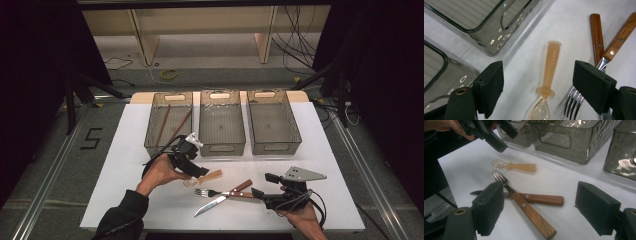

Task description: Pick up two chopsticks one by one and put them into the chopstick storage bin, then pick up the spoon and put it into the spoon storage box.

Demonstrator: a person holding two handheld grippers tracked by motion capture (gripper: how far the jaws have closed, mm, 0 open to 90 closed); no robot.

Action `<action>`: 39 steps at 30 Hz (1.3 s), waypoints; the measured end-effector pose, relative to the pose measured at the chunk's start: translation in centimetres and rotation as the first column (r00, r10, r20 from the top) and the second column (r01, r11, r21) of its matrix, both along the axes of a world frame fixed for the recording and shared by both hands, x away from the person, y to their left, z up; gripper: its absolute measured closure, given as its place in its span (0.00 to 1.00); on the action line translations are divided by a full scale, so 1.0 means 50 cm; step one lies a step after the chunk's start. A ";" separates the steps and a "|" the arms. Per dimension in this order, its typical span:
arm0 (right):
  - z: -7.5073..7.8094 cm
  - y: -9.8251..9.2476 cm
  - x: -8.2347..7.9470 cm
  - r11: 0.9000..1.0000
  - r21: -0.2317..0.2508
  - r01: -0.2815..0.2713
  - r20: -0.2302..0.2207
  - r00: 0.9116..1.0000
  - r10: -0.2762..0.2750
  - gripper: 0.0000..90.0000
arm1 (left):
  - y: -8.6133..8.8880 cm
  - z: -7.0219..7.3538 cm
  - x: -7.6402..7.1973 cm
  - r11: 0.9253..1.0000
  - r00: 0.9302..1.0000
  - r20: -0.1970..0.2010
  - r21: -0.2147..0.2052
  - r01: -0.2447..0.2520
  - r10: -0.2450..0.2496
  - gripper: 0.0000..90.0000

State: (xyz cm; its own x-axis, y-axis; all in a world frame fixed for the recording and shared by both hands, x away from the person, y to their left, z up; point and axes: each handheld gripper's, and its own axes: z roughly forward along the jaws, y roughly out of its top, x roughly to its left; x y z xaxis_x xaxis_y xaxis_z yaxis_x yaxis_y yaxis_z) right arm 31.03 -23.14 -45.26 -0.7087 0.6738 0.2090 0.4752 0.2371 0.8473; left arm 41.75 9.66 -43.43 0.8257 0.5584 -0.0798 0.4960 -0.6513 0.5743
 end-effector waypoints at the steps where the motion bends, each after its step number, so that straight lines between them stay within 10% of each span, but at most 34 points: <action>1: 0.000 0.000 0.000 1.000 -0.001 -0.002 0.001 1.000 0.002 0.27 | -0.001 -0.002 -0.001 1.000 1.000 -0.005 0.003 0.003 -0.003 0.27; 39: 0.000 0.005 0.000 1.000 -0.014 -0.012 0.006 1.000 0.012 0.27 | -0.039 -0.066 0.003 0.988 0.995 -0.076 0.131 0.077 -0.068 0.47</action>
